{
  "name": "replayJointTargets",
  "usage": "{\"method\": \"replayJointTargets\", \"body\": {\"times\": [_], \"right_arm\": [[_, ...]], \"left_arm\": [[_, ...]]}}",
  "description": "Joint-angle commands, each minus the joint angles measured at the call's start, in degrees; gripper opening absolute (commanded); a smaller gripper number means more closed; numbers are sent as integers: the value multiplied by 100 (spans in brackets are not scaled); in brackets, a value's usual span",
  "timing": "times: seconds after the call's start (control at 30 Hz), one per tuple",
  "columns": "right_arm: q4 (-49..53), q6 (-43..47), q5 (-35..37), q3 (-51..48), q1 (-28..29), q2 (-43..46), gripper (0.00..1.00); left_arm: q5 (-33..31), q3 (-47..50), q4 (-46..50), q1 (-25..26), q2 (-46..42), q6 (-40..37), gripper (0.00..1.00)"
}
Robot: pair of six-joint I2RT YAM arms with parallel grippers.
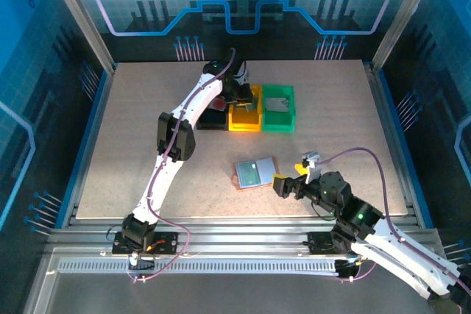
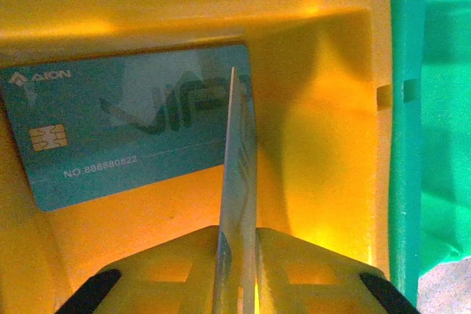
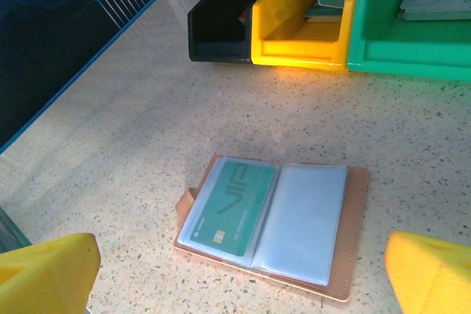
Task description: Take the credit cards out of the card holder
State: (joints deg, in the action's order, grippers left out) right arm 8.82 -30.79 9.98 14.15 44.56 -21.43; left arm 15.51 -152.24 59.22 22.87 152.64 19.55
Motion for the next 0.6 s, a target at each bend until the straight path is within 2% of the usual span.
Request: {"method": "replayJointTargets", "body": {"times": [0.0, 0.17, 0.57], "right_arm": [[-260, 35, -55, -44, -83, -1, 100], [-265, 37, -57, -75, -82, -4, 100], [-270, 28, -56, -96, -83, -29, 100]], "left_arm": [[154, -232, -69, -55, 185, 64, 19], [155, -276, -152, -107, 186, 170, 25], [122, -432, -329, -246, 128, 320, 28]]}}
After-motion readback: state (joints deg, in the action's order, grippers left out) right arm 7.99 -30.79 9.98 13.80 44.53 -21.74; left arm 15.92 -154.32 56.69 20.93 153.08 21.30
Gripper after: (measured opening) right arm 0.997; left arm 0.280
